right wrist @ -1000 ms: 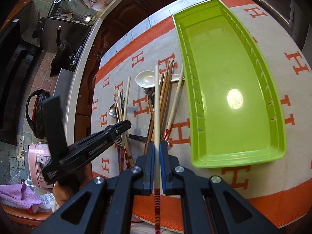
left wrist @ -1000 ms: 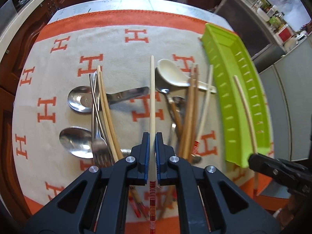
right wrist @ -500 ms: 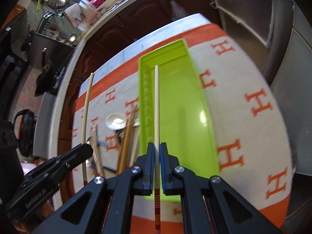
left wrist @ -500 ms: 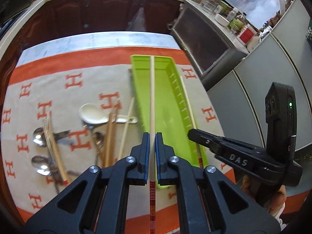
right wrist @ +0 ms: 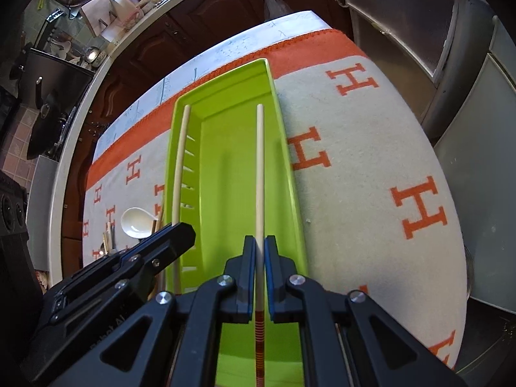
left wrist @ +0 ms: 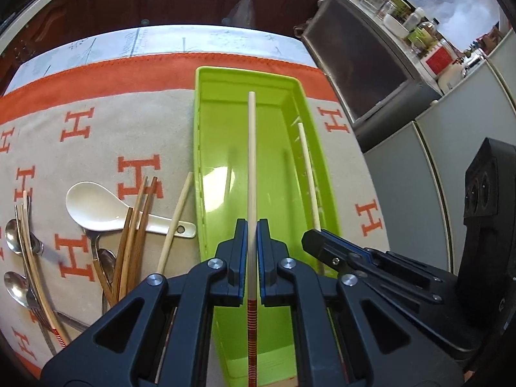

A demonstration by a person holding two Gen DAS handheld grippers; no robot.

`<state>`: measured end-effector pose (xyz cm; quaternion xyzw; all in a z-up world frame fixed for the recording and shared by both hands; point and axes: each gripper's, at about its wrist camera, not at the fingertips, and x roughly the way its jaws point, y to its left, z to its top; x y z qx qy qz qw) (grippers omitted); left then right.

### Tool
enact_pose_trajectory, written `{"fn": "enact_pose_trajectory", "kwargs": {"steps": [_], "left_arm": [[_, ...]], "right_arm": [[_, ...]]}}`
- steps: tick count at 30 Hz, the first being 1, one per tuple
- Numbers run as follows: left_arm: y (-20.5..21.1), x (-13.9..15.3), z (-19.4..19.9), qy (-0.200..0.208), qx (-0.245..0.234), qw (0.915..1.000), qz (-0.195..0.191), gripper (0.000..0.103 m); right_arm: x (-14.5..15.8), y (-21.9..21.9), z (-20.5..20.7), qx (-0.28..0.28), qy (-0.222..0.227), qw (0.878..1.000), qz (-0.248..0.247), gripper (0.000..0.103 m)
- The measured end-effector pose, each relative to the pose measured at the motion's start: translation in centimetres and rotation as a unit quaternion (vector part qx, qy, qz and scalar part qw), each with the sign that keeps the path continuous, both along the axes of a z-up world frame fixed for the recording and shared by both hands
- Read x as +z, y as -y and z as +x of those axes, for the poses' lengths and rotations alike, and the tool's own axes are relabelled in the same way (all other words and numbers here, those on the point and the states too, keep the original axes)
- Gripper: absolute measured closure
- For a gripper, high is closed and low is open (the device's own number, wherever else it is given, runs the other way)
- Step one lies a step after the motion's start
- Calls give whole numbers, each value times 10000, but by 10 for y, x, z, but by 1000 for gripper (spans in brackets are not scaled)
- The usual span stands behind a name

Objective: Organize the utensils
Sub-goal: 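Lower the chopsticks into the green tray and open both tools, then move both open tools back over the utensil pile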

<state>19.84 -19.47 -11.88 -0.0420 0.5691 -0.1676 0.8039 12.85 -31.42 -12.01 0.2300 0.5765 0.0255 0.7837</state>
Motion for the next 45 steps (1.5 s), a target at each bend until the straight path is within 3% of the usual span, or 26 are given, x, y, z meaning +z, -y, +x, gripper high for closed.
{"fn": "enact_pose_trajectory", "kwargs": {"steps": [3,7,14,16,21,23,35,43,45], "left_arm": [[-2,-2,0,122,76,9999,80,99],[-4,2,-3,80,-34,9999,101,97],[-13,17,-21,59,-209,9991,373,86],[-19,23,-27,157,-191,9984,499,86],[-38,29,-34,210,-63,9979,611,86],[-46,26,-35,111,8,9978,650,86],[-99,19,-67,12,144,9963,849,86],[-135,23,-94,108,291,9938,1065,84],[-147,26,-100,188,372,9931,1096,78]], "right_arm": [[0,-2,4,40,62,9999,-136,94],[5,-4,3,131,136,9996,-216,84],[23,-1,-16,41,321,9969,-716,82],[21,-1,-20,-22,257,9943,-1031,82],[4,-3,-25,83,41,9936,-1127,83],[1,-6,-27,164,83,9930,-1164,99],[6,-14,-59,395,156,9857,-1630,100],[20,-9,-77,218,53,9892,-1448,97],[30,-12,-82,145,145,9891,-1456,93]]}}
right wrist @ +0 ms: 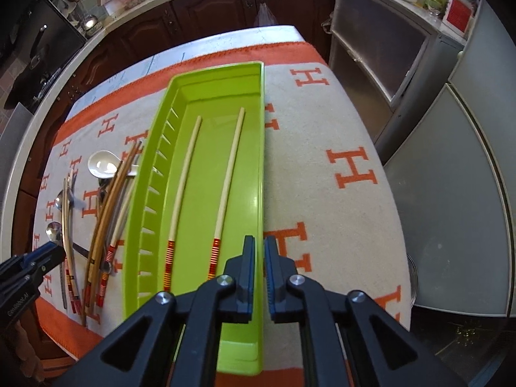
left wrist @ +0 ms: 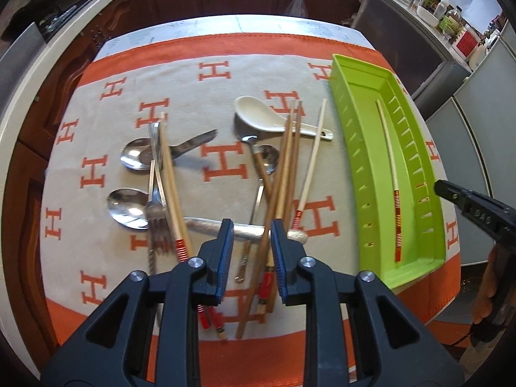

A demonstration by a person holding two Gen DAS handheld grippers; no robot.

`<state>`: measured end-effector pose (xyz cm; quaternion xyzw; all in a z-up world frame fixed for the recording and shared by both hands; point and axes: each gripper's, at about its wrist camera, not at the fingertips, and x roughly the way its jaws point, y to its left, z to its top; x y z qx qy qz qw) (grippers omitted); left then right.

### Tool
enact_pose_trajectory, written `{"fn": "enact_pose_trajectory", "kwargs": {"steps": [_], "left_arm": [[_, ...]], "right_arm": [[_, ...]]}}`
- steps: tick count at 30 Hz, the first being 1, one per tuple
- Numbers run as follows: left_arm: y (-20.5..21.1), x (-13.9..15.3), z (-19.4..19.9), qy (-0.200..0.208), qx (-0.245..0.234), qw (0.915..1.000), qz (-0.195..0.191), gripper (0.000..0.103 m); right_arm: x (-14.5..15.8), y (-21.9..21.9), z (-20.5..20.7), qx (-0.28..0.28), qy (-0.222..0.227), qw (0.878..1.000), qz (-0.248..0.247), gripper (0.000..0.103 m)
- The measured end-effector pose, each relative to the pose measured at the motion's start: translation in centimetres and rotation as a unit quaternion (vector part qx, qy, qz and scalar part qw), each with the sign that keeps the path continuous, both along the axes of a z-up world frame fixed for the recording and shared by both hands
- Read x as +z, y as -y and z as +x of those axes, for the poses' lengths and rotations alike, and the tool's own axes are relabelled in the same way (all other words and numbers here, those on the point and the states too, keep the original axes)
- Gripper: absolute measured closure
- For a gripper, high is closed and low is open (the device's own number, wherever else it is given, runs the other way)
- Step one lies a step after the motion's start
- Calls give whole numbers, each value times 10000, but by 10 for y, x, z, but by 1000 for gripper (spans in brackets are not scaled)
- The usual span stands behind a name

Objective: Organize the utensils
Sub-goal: 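Move both open tools back over the utensil pile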

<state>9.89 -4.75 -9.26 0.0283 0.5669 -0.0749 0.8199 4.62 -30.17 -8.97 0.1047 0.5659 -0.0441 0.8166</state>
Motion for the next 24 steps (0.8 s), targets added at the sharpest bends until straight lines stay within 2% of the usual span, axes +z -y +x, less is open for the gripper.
{"fn": "enact_pose_trajectory", "kwargs": {"steps": [4,7,9,16,21,24], "left_arm": [[-24,11,-12,214,237,9995,-3,68],[-45,20,-17,446,612,9969,192,58],[-57,23,-18,420,679,9967,144,52],[-90,18,-21,151,580,9981,155,52],[-97,8,-21,-88,359,9992,-157,52],[-95,3,-20,-135,225,9996,-119,52]], "right_arm": [[25,-16,-9,41,285,9996,70,81],[40,-35,-14,220,431,9981,373,80],[46,-49,-16,336,472,9968,551,80],[46,-103,-10,817,334,9913,982,80],[27,-129,5,934,41,9888,1164,80],[12,-137,16,867,-199,9867,1358,80]]}}
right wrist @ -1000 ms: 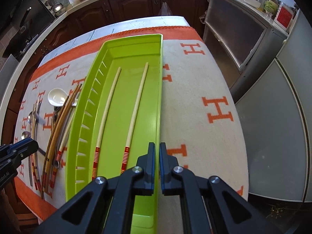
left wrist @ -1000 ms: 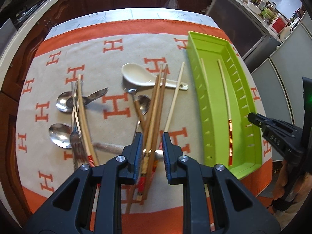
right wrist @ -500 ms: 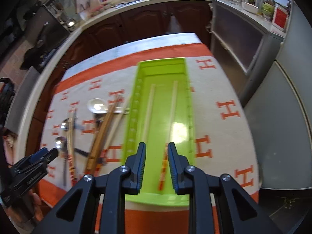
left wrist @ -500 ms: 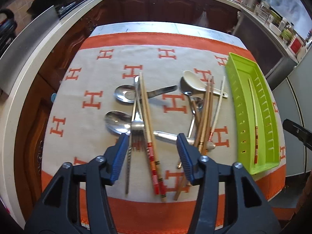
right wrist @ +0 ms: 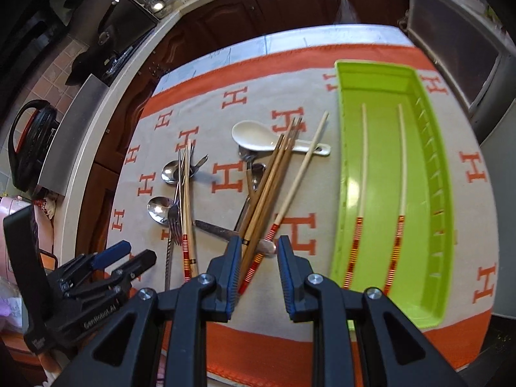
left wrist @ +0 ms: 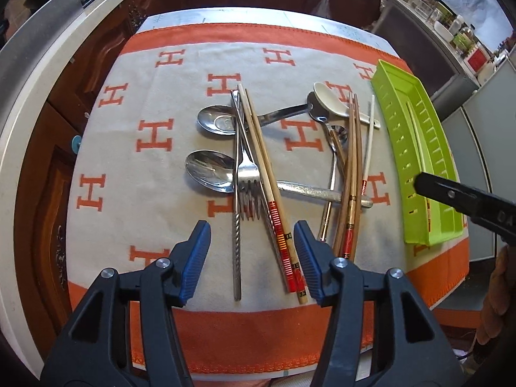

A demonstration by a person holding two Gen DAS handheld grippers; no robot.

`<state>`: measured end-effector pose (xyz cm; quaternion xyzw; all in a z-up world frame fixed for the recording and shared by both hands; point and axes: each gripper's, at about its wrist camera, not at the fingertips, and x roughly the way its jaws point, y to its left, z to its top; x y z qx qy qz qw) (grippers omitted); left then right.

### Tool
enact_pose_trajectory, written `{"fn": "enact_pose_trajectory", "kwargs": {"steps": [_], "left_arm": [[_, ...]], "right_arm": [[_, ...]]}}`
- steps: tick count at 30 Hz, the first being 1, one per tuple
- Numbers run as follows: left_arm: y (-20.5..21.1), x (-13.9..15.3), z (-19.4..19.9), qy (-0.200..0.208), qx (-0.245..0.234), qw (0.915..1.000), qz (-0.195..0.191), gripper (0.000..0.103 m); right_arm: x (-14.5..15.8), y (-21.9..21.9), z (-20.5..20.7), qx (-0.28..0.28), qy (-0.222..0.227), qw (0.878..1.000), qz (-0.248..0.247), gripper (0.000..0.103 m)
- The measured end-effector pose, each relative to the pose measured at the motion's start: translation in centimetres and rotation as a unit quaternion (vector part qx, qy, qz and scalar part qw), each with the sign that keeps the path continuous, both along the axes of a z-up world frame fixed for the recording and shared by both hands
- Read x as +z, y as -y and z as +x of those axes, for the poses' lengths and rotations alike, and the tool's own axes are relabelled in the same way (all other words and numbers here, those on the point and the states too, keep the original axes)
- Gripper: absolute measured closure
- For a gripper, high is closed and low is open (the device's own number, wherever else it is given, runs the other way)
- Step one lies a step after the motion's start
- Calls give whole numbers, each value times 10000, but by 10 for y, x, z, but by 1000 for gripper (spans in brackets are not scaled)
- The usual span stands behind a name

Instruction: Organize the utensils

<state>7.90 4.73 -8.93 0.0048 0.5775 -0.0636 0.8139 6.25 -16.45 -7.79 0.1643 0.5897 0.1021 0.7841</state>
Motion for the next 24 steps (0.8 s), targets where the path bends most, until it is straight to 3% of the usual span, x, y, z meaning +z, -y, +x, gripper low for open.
{"fn": "enact_pose_trajectory", "kwargs": {"steps": [7,13,17,24], "left_arm": [[15,-4,10,168,-357,9992,82,52],[30,-20,21,-7,-606,9981,-59,53],[38,-29,23,-72,-762,9970,-100,61],[47,-42,26,-209,-894,9954,-286,69]], "right_arm": [[-32,-7,19,-160,-468,9987,136,81],[-47,-14,32,-157,-643,9978,44,90],[-55,-17,35,-130,-737,9972,-35,97],[-61,-21,40,-108,-778,9969,1,98]]}}
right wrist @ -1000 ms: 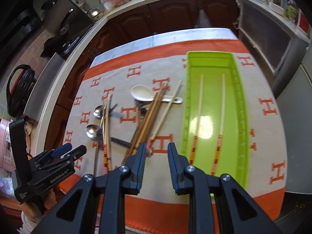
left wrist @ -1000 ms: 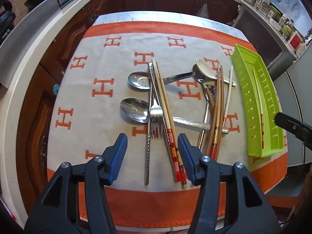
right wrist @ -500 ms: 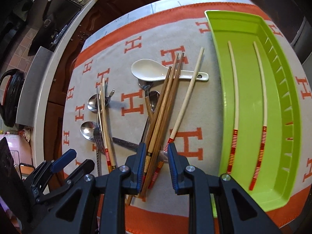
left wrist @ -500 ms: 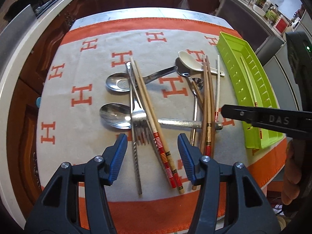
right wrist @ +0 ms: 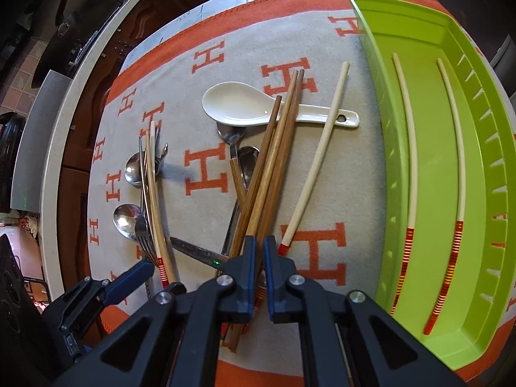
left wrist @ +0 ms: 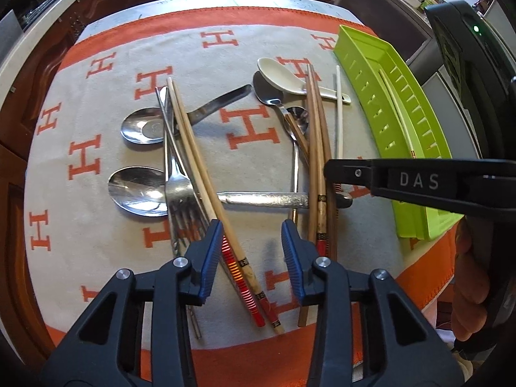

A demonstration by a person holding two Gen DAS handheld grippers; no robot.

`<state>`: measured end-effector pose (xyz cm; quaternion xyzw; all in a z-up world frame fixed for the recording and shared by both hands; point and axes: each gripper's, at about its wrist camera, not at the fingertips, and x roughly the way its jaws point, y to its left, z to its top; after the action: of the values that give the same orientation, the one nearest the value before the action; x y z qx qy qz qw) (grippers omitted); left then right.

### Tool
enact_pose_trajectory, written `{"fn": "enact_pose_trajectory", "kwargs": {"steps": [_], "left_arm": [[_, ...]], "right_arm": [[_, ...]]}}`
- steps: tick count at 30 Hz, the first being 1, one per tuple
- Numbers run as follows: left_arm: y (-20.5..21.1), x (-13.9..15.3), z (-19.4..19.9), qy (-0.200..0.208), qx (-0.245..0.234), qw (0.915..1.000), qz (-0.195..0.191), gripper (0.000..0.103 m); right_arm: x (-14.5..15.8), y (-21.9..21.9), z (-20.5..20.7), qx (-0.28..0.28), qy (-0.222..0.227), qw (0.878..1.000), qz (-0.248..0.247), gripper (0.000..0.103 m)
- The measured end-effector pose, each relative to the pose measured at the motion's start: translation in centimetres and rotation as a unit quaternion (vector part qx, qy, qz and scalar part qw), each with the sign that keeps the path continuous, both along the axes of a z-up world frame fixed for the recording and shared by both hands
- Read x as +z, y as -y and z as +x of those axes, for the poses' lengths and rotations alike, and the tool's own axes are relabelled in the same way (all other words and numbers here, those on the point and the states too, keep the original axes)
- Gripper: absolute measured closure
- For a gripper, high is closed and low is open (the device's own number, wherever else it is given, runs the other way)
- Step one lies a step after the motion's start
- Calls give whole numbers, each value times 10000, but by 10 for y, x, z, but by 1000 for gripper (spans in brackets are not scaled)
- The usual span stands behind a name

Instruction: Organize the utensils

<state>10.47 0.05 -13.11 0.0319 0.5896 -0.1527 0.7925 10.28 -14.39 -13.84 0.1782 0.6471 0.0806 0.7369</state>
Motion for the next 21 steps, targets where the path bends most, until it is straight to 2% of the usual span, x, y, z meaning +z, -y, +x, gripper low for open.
{"fn": "enact_pose_trajectory", "kwargs": {"steps": [5,12,21], "left_arm": [[7,-6,2,-76,-74,9999,-89,70],[16,-12,8,-169,-172,9996,-166,82],[15,-15,18,-363,-42,9987,-349,83]], "right_arm": [[-3,3,3,-99,-48,9998,185,97],[-6,9,3,-232,-62,9989,401,98],[-7,13,5,-272,-122,9984,472,95]]}}
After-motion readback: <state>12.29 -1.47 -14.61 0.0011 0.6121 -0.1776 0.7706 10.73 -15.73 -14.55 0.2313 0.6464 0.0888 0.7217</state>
